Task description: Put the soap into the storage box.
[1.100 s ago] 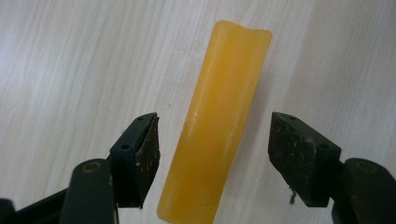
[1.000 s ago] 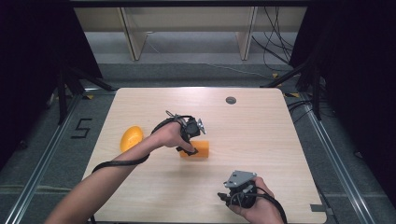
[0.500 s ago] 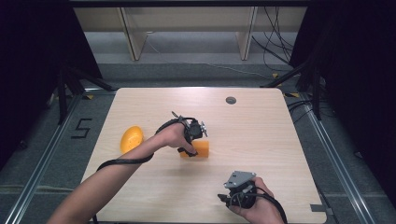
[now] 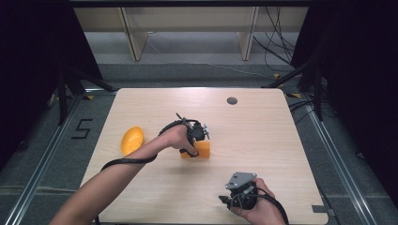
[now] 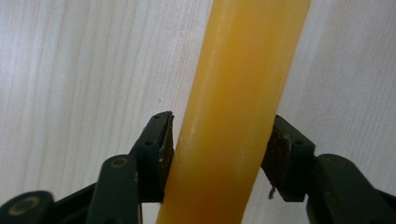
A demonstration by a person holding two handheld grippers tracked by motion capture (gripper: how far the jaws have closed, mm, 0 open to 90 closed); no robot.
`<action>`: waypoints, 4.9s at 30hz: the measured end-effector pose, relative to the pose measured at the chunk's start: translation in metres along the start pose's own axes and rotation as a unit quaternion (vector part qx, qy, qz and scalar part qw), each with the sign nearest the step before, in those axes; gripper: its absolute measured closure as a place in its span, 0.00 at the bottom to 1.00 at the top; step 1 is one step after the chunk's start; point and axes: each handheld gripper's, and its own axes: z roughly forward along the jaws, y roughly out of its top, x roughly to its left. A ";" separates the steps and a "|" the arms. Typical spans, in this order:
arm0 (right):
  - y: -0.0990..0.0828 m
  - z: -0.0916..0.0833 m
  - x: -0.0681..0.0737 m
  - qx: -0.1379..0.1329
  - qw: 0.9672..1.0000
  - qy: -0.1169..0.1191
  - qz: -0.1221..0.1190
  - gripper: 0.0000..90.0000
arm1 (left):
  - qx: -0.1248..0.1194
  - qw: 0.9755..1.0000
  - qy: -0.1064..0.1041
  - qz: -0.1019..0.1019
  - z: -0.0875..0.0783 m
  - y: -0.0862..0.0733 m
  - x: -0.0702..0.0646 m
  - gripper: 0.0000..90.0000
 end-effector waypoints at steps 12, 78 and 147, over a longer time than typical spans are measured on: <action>0.000 0.001 -0.001 0.001 1.000 0.002 -0.002 0.60 | 0.002 0.999 -0.025 -0.043 -0.004 -0.003 0.004 0.67; 0.001 -0.004 0.000 -0.008 1.000 -0.007 0.013 0.59 | 0.038 0.930 -0.013 -0.365 -0.060 -0.067 0.006 0.67; 0.002 -0.006 0.002 -0.017 1.000 -0.014 0.019 0.58 | 0.021 0.898 -0.002 -0.439 -0.099 -0.091 0.039 0.67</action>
